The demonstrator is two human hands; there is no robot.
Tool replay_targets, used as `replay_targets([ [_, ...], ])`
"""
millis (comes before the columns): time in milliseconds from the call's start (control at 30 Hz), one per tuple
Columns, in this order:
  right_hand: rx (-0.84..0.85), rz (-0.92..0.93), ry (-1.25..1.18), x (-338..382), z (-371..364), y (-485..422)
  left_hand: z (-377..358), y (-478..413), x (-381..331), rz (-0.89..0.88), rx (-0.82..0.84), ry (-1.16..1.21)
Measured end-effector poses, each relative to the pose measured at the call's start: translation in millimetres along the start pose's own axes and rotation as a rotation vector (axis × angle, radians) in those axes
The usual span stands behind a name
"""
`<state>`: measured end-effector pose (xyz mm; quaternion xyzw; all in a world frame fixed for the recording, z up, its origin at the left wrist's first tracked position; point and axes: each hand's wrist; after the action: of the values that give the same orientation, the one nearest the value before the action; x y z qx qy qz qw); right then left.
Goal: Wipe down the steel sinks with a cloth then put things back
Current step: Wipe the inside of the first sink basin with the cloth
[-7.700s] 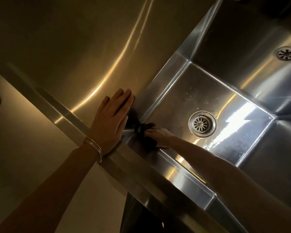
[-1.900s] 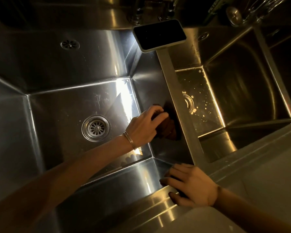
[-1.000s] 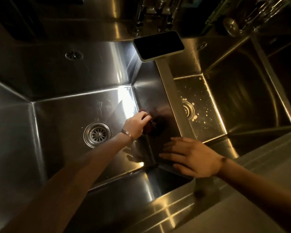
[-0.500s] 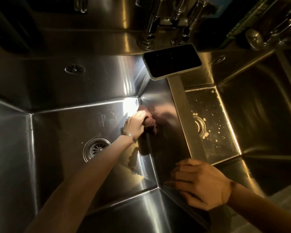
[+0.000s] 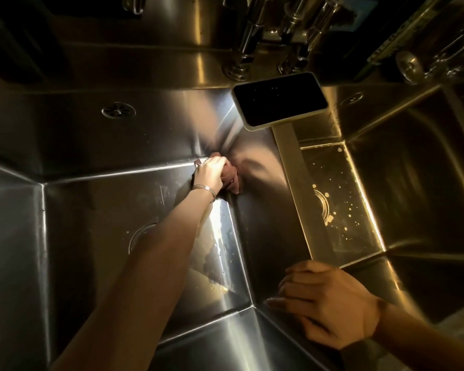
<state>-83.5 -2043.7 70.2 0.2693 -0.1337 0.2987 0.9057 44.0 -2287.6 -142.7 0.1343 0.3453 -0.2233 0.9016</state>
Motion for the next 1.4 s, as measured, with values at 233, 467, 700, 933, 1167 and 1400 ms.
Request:
replay_targets([
  [233,-0.053,0.022,0.027,0,-1,-1,-15,28,14,-0.099,0.136,-0.101],
  [467,-0.035,0.024,0.026,3,5,-3,-29,79,-1,-0.209,0.355,-0.445],
  [700,-0.003,0.031,0.080,3,7,-3,-27,80,2,0.050,0.369,-0.407],
  [933,-0.120,0.065,0.224,-25,47,-34,-29,78,-5,0.115,0.363,-0.491],
  [1167,-0.089,-0.011,0.280,-46,65,-83,-3,70,11,0.058,0.298,-0.455],
  [1400,-0.116,-0.003,0.255,-45,67,-83,122,69,17,-0.087,-0.403,-0.344],
])
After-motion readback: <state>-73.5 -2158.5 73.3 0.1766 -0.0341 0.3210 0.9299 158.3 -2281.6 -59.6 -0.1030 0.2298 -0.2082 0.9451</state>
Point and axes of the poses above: each hand's wrist, its own y-axis away from the middle knuckle, its own z-axis out of the back of the hand, x = y × z, and after that the axes turned 2 degrees about -y, right-handed
